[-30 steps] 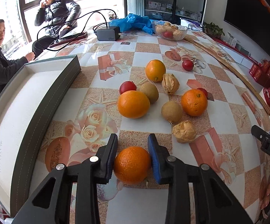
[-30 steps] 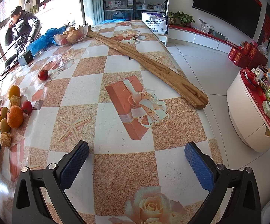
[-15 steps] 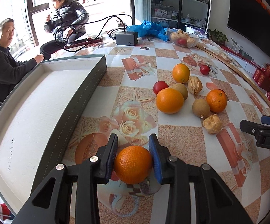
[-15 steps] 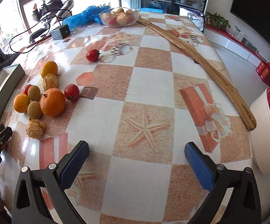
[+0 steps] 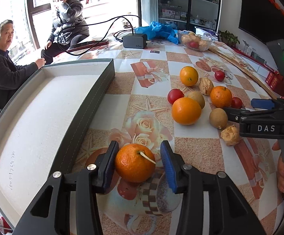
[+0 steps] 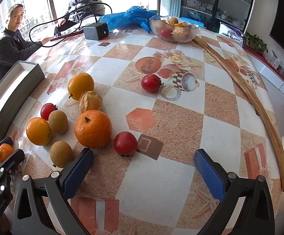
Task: Organize fruits
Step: 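Grasp a red round fruit with the right gripper while the left holds the orange, then carry the orange and red fruit in both grippers toward the white tray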
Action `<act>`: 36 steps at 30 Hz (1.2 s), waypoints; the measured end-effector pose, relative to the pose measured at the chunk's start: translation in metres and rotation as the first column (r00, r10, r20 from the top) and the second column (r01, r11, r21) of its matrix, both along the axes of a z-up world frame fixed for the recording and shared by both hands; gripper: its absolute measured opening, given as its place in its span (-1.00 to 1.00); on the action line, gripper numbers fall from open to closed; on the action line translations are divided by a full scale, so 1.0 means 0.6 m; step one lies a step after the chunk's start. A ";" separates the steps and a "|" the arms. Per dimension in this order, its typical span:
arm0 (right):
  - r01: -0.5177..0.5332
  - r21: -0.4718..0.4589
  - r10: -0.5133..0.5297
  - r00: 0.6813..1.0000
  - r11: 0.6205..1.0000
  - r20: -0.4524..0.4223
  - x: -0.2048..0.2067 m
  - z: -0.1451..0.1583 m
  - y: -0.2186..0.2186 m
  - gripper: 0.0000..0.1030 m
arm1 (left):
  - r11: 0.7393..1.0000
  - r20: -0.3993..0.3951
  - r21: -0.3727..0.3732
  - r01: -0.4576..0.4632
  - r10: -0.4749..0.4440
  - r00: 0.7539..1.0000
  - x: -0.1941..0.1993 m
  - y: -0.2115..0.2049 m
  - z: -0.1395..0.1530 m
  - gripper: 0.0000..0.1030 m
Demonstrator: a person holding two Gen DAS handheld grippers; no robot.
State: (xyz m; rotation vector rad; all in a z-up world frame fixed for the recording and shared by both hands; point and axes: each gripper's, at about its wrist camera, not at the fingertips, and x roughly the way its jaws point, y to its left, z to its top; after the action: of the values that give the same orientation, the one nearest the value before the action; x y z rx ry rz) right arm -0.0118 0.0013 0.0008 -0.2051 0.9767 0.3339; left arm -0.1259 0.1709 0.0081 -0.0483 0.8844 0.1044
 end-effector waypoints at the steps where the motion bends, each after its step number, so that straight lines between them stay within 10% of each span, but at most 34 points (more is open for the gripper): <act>1: -0.003 0.005 0.003 1.000 1.000 0.006 0.002 0.000 0.004 0.97 | 1.000 -0.003 -0.004 -0.002 0.002 1.000 0.001 0.001 0.000 -0.05; 3: -0.005 0.014 0.004 1.000 1.000 0.022 0.001 0.005 0.009 0.78 | 1.000 -0.006 -0.008 -0.004 0.004 1.000 0.004 0.003 0.000 -0.05; 7: 0.008 0.023 -0.009 0.999 1.000 0.033 -0.008 0.017 0.003 -0.59 | 1.000 -0.006 -0.009 -0.015 0.015 1.000 0.008 0.002 0.000 -0.08; 23: 0.180 0.292 -0.193 0.981 0.939 0.016 -0.126 0.013 -0.149 -0.58 | 0.997 0.015 -0.083 -0.003 0.005 1.000 -0.057 0.004 0.004 -0.27; 36: 0.184 0.305 -0.198 0.980 0.934 0.013 -0.126 0.012 -0.151 -0.58 | 0.999 0.024 -0.022 -0.048 0.048 0.999 -0.063 -0.008 -0.001 -0.27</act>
State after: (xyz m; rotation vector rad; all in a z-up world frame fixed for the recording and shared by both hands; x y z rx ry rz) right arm -0.0875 -0.0894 0.0080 0.1619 0.8811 0.2948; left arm -0.1638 0.1660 0.0075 -0.0905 0.8602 0.1391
